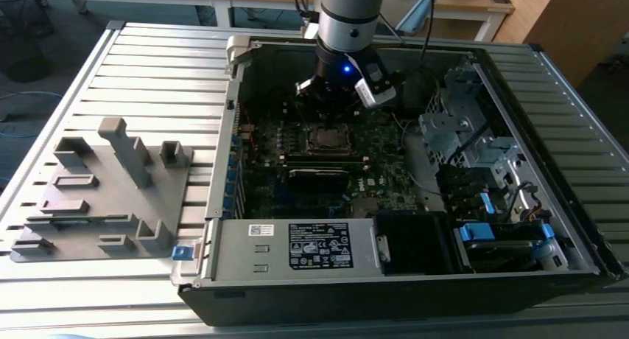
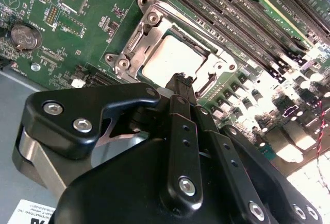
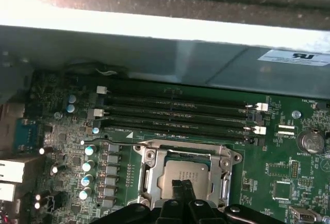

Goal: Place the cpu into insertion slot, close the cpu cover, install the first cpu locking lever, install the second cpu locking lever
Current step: 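Close the cpu cover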

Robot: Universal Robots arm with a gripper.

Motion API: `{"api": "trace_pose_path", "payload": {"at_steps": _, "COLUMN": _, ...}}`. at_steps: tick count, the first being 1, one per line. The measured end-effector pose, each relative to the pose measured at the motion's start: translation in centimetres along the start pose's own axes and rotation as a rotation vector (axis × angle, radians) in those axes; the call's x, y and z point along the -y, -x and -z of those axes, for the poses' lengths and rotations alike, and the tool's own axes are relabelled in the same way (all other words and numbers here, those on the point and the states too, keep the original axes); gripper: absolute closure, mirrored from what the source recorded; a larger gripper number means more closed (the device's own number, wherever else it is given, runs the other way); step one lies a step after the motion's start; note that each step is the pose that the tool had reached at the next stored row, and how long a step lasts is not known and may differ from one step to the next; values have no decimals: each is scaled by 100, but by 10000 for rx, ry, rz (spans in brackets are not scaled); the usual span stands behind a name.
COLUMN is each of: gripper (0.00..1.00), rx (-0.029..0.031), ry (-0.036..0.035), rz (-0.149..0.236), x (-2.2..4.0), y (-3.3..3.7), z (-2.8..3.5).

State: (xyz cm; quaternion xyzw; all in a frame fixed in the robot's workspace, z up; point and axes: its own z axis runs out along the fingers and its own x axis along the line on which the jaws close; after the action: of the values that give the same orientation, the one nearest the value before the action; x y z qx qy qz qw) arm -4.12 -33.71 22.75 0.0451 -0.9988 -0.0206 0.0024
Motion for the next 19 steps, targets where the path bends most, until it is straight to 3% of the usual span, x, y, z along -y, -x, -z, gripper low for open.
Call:
{"api": "trace_pose_path", "payload": {"at_steps": 4, "gripper": 89, "rx": 12, "ry": 3, "rz": -266, "x": 0, "y": 1, "z": -15}}
{"api": "trace_pose_path", "payload": {"at_steps": 11, "gripper": 89, "rx": 41, "ry": 4, "rz": -878, "x": 4, "y": 1, "z": -103}}
{"api": "trace_pose_path", "payload": {"at_steps": 19, "gripper": 89, "rx": 45, "ry": 7, "rz": -894, "x": 4, "y": 1, "z": -110}}
